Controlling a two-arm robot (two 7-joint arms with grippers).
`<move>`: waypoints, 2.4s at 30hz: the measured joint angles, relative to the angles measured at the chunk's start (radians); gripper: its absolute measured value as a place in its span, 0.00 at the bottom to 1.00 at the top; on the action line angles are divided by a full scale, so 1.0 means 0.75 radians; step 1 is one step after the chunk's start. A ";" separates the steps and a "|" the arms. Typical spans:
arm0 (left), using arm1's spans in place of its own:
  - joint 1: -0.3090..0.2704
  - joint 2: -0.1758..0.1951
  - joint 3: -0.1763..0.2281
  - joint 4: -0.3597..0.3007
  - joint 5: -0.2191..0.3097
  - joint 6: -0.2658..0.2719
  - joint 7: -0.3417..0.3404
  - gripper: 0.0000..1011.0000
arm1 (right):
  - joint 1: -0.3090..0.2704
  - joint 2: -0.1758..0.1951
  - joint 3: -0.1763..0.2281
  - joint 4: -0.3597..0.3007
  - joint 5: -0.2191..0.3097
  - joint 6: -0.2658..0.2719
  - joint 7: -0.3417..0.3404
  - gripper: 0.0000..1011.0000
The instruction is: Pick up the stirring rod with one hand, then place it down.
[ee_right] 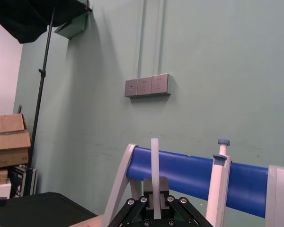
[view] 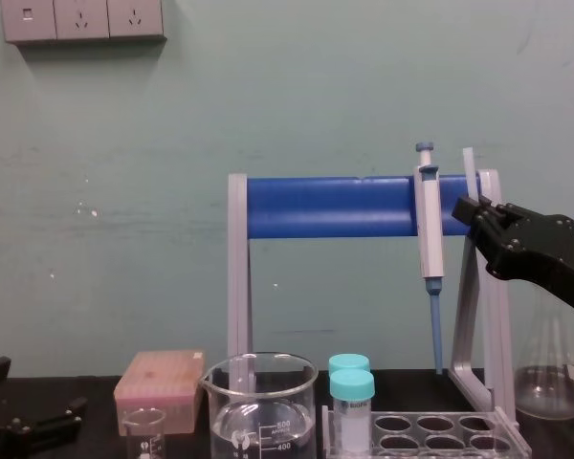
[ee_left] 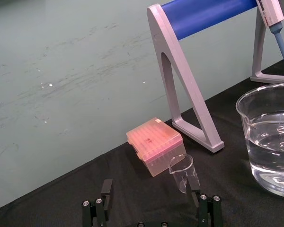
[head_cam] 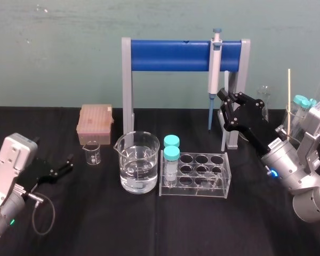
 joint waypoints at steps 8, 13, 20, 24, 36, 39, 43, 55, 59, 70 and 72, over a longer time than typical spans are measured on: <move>0.000 0.000 0.000 0.000 0.000 0.000 0.000 0.99 | 0.000 0.000 0.000 0.000 0.000 0.000 0.000 0.07; 0.000 0.000 0.000 0.000 0.000 0.000 0.000 0.99 | 0.000 0.000 0.000 0.000 0.000 0.000 0.000 0.07; 0.000 0.000 0.000 0.000 0.000 0.000 0.000 0.99 | 0.000 0.000 0.000 0.000 0.000 0.000 0.000 0.07; 0.000 0.000 0.000 0.000 0.000 0.000 0.000 0.99 | 0.000 0.000 0.000 0.000 0.000 0.000 0.000 0.07; 0.000 0.000 0.000 0.000 0.000 0.000 0.000 0.99 | 0.000 0.000 0.000 0.000 0.000 0.000 0.000 0.07; 0.000 0.000 0.000 0.000 0.000 0.000 0.000 0.99 | 0.000 0.000 0.000 0.000 0.000 0.000 0.000 0.07; 0.000 0.000 0.000 0.000 0.000 0.000 0.000 0.99 | 0.000 0.000 0.000 0.000 0.000 0.000 0.000 0.07; 0.000 0.000 0.000 0.000 0.000 0.000 0.000 0.99 | 0.000 0.000 0.000 0.000 0.000 0.000 0.000 0.07; 0.000 0.000 0.000 0.000 0.000 0.000 0.000 0.99 | 0.000 0.000 0.000 0.000 0.000 0.000 0.000 0.07; 0.000 0.000 0.000 0.000 0.000 0.000 0.000 0.99 | -0.010 0.006 0.004 -0.015 0.039 0.033 0.077 0.07; 0.000 0.000 0.000 0.000 0.000 0.000 0.000 0.99 | -0.021 0.013 0.004 -0.030 0.058 0.057 0.105 0.07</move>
